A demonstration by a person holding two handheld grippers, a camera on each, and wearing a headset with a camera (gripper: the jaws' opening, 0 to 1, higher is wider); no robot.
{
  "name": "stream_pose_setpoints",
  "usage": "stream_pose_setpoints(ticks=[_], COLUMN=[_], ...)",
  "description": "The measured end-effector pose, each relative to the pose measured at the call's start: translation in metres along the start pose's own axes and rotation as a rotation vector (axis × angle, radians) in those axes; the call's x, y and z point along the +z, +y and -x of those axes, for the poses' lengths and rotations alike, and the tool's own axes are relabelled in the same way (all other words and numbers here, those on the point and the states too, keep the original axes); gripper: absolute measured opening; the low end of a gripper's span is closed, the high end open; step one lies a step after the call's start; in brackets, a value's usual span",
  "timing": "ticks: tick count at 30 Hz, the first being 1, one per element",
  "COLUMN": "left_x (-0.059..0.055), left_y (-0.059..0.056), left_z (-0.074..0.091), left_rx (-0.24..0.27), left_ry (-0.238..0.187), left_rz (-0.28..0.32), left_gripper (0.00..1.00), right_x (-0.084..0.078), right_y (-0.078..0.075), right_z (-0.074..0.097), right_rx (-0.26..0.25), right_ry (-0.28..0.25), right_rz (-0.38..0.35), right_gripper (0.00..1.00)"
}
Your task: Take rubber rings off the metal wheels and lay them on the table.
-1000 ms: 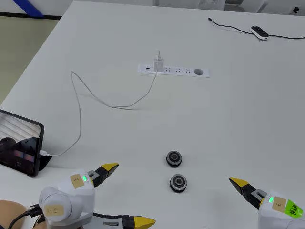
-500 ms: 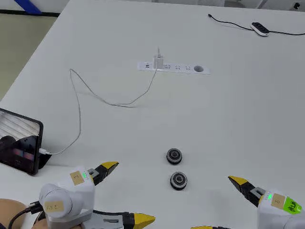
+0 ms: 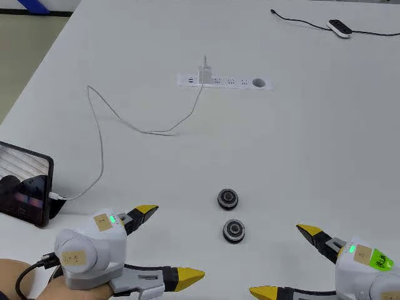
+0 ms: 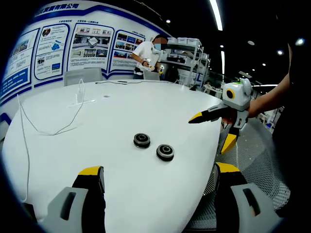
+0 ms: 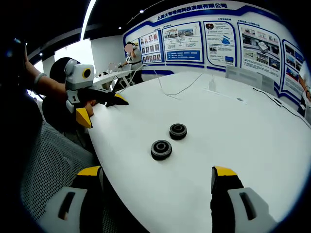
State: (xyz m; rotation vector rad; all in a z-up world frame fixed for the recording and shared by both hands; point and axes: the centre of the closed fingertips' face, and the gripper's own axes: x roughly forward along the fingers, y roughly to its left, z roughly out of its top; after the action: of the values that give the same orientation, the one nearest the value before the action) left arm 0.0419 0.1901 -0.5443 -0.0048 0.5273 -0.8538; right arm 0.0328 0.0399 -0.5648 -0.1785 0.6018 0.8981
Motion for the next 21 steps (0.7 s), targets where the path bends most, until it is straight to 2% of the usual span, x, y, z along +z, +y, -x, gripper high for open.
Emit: stream_pose_setpoints(ticks=[8,21], left_x=[-0.004,-0.005], left_y=[-0.002,-0.001], left_z=[-0.004,-0.010], left_rx=[-0.013,-0.017], left_ry=[0.024,0.049], left_rz=[-0.005,-0.023], left_gripper=[0.93,0.87], right_x=[-0.002,-0.003], right_y=[0.000,0.001], right_z=[-0.004,-0.011], right_rx=[0.004,0.012], right_ry=[0.009,0.011], right_rz=[-0.006,-0.015], right_gripper=[0.90,0.85])
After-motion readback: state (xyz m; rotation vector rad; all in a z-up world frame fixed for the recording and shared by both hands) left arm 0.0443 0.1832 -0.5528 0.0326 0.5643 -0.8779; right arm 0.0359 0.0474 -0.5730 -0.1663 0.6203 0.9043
